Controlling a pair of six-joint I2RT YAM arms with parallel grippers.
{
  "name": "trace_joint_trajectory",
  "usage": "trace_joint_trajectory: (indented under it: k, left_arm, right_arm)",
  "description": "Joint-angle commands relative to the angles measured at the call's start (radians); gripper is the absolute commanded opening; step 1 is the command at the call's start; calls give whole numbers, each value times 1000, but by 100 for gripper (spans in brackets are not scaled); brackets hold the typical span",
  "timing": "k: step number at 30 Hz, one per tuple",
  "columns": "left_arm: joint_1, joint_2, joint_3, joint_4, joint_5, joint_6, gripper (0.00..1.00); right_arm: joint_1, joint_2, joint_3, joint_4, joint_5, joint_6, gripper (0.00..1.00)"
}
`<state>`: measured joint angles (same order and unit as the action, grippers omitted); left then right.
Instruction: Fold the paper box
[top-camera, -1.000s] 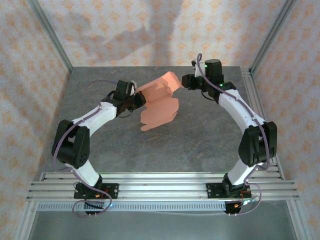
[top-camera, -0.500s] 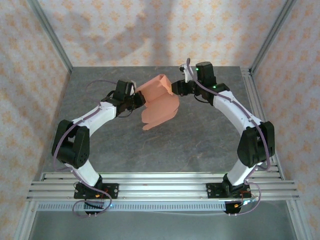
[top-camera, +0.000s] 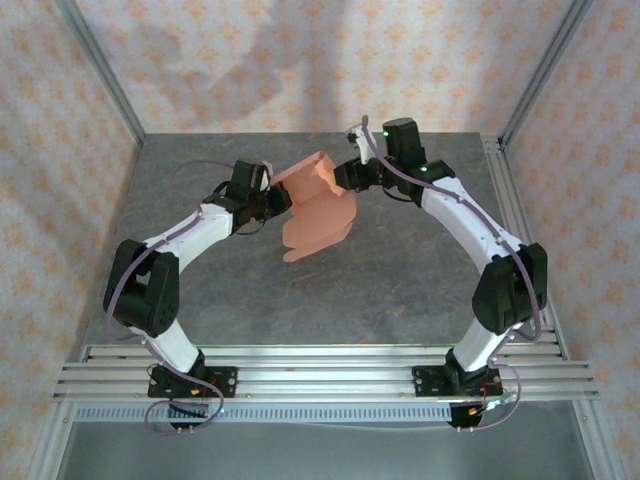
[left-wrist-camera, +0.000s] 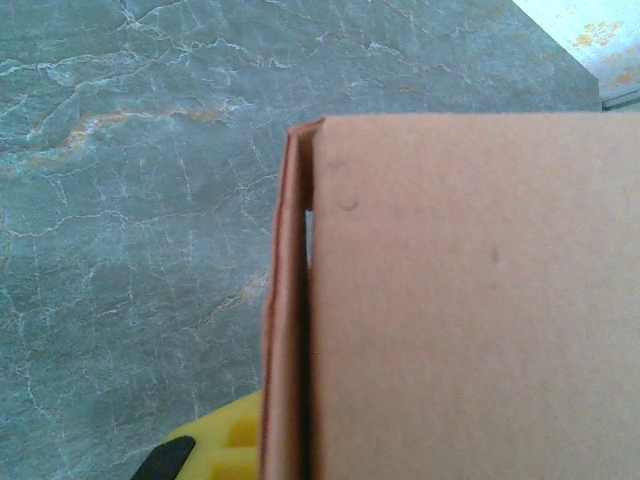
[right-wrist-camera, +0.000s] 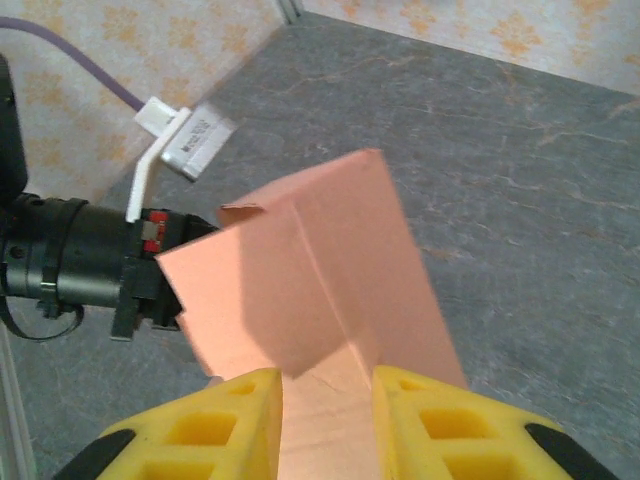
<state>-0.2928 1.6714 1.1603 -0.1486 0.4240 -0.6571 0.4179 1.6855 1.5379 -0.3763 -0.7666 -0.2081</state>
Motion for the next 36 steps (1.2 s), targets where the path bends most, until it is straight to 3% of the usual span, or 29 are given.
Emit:
trace_joint_trajectory:
  k: [1, 24, 30, 36]
  left_arm:
    - [-2, -6, 15, 11, 21, -1, 0]
    - [-1, -7, 16, 17, 35, -6, 0]
    - [-2, -7, 17, 15, 36, -6, 0]
    - [-2, -9, 17, 14, 36, -7, 0]
  right_arm:
    - [28, 27, 42, -37, -26, -42, 29]
    - [166, 150, 163, -147, 474, -186, 16]
    - [212, 169, 151, -88, 699, -213, 12]
    - [240, 174, 120, -16, 816, -227, 8]
